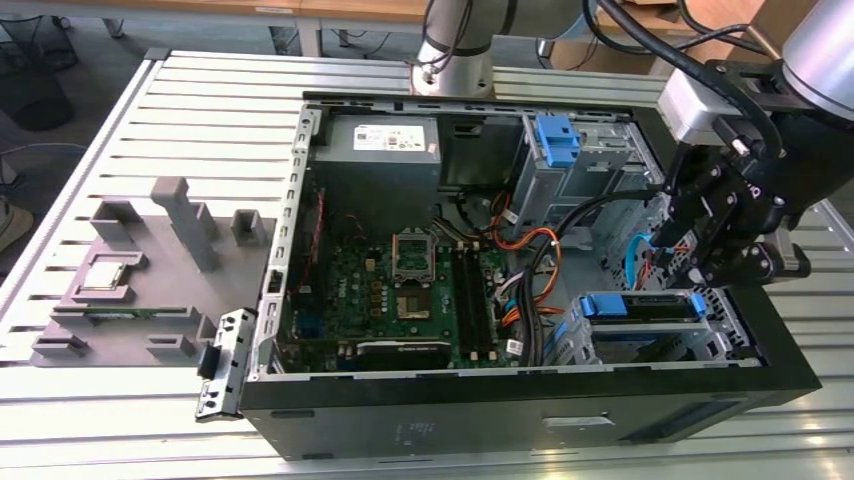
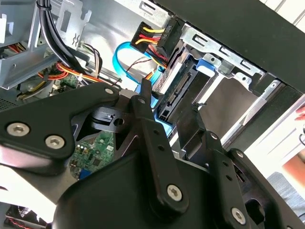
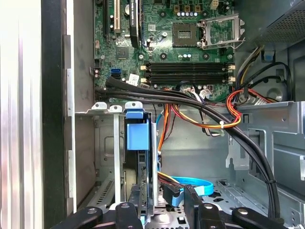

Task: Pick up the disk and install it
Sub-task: 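Insert the first disk wire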

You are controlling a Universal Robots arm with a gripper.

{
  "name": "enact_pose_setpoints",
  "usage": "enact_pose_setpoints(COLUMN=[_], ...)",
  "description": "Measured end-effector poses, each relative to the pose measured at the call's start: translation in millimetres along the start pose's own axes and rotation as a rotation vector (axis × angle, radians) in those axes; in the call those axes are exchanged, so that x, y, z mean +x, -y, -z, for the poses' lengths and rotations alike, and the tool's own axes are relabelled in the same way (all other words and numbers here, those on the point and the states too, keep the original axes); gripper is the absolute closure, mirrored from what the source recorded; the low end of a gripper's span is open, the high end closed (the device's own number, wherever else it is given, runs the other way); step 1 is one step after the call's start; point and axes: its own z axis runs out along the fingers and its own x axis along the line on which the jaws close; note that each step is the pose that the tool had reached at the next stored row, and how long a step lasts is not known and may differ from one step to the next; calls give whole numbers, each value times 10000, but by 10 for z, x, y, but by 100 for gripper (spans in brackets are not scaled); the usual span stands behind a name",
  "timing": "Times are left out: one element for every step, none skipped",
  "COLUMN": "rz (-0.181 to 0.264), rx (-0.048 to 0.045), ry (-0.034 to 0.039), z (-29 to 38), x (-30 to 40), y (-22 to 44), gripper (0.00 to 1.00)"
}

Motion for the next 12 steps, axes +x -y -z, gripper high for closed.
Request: enact_pose_setpoints(rz=[0, 0, 0, 1, 1, 1, 2, 2, 2, 1, 1, 1], rx=[4, 9, 14, 21, 24, 24, 25, 25, 25, 25, 25, 25], ry=[0, 2, 0, 0, -1, -1, -1, 0, 1, 3, 8, 10], z=[0, -1, -1, -1, -1, -1, -1, -1, -1, 2, 6, 6], x=[0, 0, 1, 1, 2, 2, 2, 2, 2, 1, 1, 1], y=[-9, -18, -28, -39, -44, -44, -45, -45, -45, -45, -45, -45], gripper=[51, 51, 51, 51, 51, 51, 51, 51, 51, 51, 51, 51])
